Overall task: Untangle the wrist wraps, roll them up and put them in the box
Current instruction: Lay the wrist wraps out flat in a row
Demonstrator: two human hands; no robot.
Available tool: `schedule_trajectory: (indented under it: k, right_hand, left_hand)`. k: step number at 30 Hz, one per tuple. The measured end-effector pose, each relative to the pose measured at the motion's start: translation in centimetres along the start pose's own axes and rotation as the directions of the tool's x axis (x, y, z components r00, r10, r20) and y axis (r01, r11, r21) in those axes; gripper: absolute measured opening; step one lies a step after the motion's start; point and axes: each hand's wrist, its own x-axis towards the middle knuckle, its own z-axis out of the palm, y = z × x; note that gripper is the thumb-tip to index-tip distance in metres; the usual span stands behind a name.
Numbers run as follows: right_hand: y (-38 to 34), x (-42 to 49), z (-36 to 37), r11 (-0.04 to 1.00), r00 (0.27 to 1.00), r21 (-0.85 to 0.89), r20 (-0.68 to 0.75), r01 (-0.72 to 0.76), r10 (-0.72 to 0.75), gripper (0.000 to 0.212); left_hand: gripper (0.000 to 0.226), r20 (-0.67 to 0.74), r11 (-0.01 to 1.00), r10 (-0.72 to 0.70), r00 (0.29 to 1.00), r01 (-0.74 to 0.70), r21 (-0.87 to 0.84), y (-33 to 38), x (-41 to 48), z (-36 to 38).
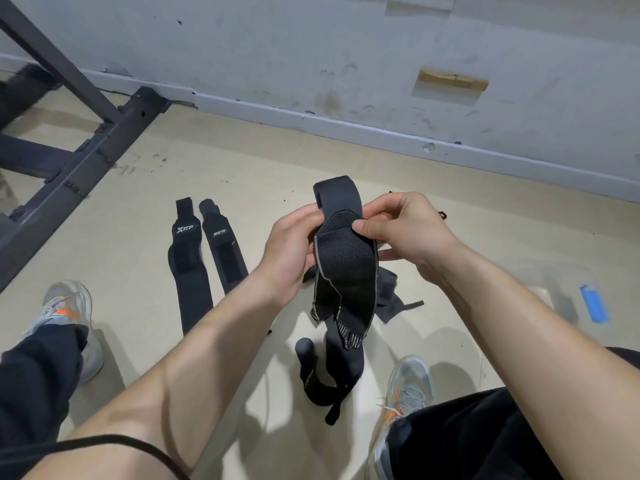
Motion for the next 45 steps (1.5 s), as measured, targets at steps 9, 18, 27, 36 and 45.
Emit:
schedule_trajectory:
  k: [9,18,27,36,45]
  right_hand:
    - [0.5,0.5,0.4,1.0,0.998,0.008,-0.055,-0.013,0.013,0.019]
    - [3.1,-0.1,5.3,0.993,0.956,-0.066,0.284,0.093,-0.071,0.032]
    - [2.7,0.8,10.2,0.972,0.946,0.115,0.233,0.203,-0.225,0.016]
    - [7.8,3.0,14.1,0.996,0.869,-0.036,0.488,-0.078,0.085,0.019]
    - [15.8,6.9,14.2,0.919,0.733,-0.111,0.57,-0.379,0.371,0.027]
  left_hand:
    - [0.029,-0.036,1.0,0.005,0.999,-0.004,0.027,-0.1,-0.2,0.1]
    - [0.02,-0.247,0.991,0.087,0.965,-0.11,-0.081,2.6,-0.3,-1.8]
    - [0.036,-0.361,0.952,-0.026,0.932,-0.087,-0.294,3.5,-0.1,-7.0]
    - [0.038,-0.589,0.996,-0.03,0.808,-0.023,-0.082,0.2,2.8,-14.9]
    - [0.017,-0.638,0.968,0.102,0.763,0.071,0.24,-1.8,12.8,-22.5]
